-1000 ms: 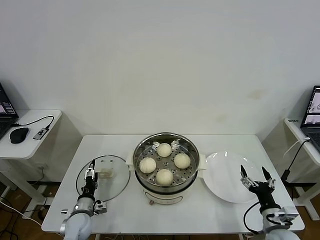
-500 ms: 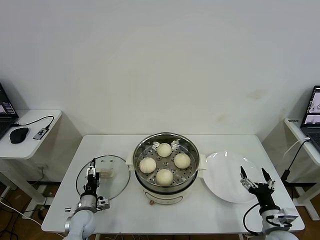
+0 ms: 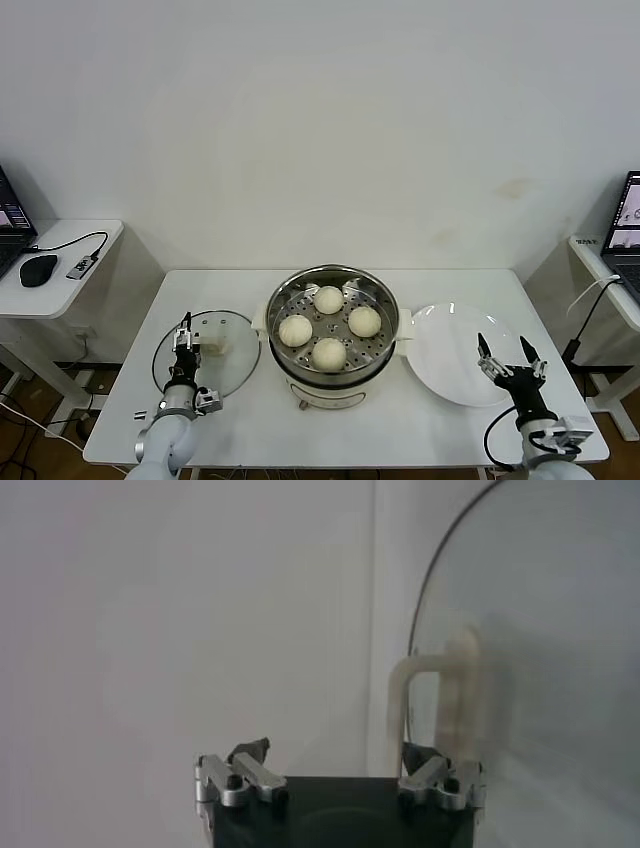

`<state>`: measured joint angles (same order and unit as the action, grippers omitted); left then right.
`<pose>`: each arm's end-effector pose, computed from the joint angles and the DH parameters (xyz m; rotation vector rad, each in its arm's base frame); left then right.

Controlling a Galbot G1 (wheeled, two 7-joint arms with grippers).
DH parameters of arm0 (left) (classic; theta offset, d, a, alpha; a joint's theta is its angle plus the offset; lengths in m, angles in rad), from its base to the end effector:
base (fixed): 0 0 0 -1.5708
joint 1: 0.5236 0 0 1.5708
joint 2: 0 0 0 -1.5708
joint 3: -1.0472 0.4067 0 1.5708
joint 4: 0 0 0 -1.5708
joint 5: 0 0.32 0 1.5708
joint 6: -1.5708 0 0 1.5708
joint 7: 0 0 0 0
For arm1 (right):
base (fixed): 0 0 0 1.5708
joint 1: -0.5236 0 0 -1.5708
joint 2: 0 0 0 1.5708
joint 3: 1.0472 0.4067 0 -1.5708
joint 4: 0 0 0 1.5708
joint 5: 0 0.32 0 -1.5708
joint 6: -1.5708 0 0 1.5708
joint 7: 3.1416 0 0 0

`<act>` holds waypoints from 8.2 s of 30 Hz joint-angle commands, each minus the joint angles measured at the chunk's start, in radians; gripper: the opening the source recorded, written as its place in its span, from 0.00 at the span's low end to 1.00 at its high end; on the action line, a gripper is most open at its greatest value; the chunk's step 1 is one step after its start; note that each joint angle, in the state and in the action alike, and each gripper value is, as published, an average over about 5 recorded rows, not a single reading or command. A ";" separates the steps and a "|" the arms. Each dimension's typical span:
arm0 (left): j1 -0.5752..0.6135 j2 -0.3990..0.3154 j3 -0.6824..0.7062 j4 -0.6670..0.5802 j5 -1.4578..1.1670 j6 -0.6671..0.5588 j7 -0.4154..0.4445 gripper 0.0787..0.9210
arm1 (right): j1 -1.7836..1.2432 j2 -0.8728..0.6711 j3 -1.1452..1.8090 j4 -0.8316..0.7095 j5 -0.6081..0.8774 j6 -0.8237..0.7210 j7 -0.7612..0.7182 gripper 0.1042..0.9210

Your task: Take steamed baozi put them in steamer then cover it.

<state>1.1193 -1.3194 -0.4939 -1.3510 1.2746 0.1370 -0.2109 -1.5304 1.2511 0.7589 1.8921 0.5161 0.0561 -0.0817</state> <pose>0.2779 0.1095 -0.4851 0.0897 -2.0966 -2.0916 0.1370 -0.1633 -0.3744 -0.0617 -3.1011 -0.2000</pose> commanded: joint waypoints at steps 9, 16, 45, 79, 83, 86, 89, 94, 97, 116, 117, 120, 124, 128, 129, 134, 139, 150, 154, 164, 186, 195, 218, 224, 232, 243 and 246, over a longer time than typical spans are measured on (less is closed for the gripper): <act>-0.017 0.001 0.007 0.130 -0.035 -0.024 -0.057 0.43 | -0.012 0.004 0.000 0.005 -0.005 0.003 -0.004 0.88; -0.021 0.002 0.012 0.150 -0.041 -0.035 -0.075 0.18 | -0.016 0.007 0.001 0.011 -0.009 0.003 -0.006 0.88; 0.277 0.036 -0.021 -0.465 -0.008 0.318 -0.009 0.08 | 0.002 0.027 0.003 0.072 0.011 -0.019 -0.002 0.88; -0.013 -0.164 0.428 -0.656 0.316 0.635 0.484 0.08 | 0.030 0.100 0.026 0.040 -0.123 -0.093 0.007 0.88; -0.056 -0.205 0.474 -0.610 0.325 0.640 0.495 0.08 | 0.036 0.115 0.030 0.033 -0.130 -0.093 0.007 0.88; -0.081 -0.231 0.505 -0.576 0.334 0.641 0.495 0.08 | 0.041 0.122 0.030 0.030 -0.134 -0.095 0.006 0.88; -0.104 -0.256 0.538 -0.547 0.341 0.641 0.502 0.08 | 0.046 0.124 0.031 0.020 -0.137 -0.094 0.005 0.88; -0.160 -0.282 0.590 -0.503 0.346 0.642 0.517 0.08 | 0.044 0.129 0.043 0.011 -0.141 -0.097 0.006 0.88; -0.193 -0.285 0.626 -0.471 0.341 0.642 0.520 0.08 | 0.042 0.129 0.050 0.003 -0.142 -0.097 0.006 0.88; -0.117 -0.291 0.648 -0.421 0.429 0.643 0.523 0.08 | 0.048 0.129 0.062 -0.005 -0.148 -0.097 0.003 0.88; -0.111 -0.292 0.646 -0.423 0.438 0.643 0.529 0.08 | 0.049 0.129 0.062 -0.007 -0.149 -0.096 0.003 0.88; -0.097 -0.292 0.644 -0.428 0.454 0.643 0.540 0.08 | 0.053 0.128 0.061 -0.009 -0.148 -0.096 0.003 0.88; -0.092 -0.293 0.643 -0.423 0.468 0.642 0.544 0.08 | 0.058 0.128 0.061 -0.010 -0.149 -0.096 0.002 0.88; -0.089 -0.292 0.641 -0.420 0.484 0.642 0.551 0.08 | 0.060 0.129 0.061 -0.012 -0.155 -0.095 -0.001 0.88; -0.088 -0.292 0.639 -0.419 0.487 0.642 0.551 0.08 | 0.061 0.129 0.062 -0.013 -0.156 -0.095 -0.001 0.88; -0.085 -0.290 0.625 -0.415 0.489 0.642 0.548 0.08 | 0.063 0.129 0.060 -0.017 -0.157 -0.094 -0.002 0.88; -0.087 -0.291 0.618 -0.404 0.486 0.641 0.543 0.08 | 0.063 0.130 0.056 -0.019 -0.158 -0.092 -0.003 0.88; -0.083 -0.290 0.616 -0.383 0.478 0.641 0.516 0.08 | 0.060 0.134 0.063 -0.017 -0.156 -0.091 -0.003 0.88; -0.086 -0.290 0.616 -0.377 0.469 0.641 0.513 0.08 | 0.056 0.134 0.064 -0.017 -0.157 -0.089 -0.003 0.88; -0.102 -0.289 0.618 -0.403 0.435 0.641 0.534 0.08 | 0.057 0.135 0.065 -0.016 -0.157 -0.089 -0.003 0.88; 0.014 -0.279 0.672 -0.594 0.456 0.640 0.561 0.54 | 0.051 0.130 0.071 -0.008 -0.154 -0.089 -0.003 0.88; 0.075 -0.243 0.657 -0.699 0.355 0.624 0.494 0.84 | 0.021 0.106 0.058 0.026 -0.136 -0.100 0.009 0.88; 0.563 -0.112 -0.166 -0.795 -1.175 0.020 0.175 0.88 | -0.204 0.034 -0.149 0.139 -0.185 -0.058 0.097 0.88; 0.610 -0.137 -0.146 -0.771 -1.290 0.050 0.191 0.88 | -0.242 -0.007 -0.128 0.209 -0.124 -0.153 0.105 0.88; 0.662 -0.139 -0.114 -0.812 -1.294 0.053 0.201 0.88 | -0.269 -0.024 -0.104 0.243 -0.172 -0.232 0.088 0.88; 0.686 -0.147 -0.125 -0.827 -1.305 0.079 0.208 0.88 | -0.245 -0.007 -0.119 0.203 -0.167 -0.176 0.118 0.88; 0.686 -0.146 -0.130 -0.827 -1.308 0.081 0.212 0.88 | -0.236 0.001 -0.116 0.189 -0.175 -0.167 0.131 0.88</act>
<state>1.7681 -1.4647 -0.5973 -2.1712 0.0337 0.2359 -0.0053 -1.7728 1.2483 0.6410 2.0986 0.3525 -0.1256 0.0133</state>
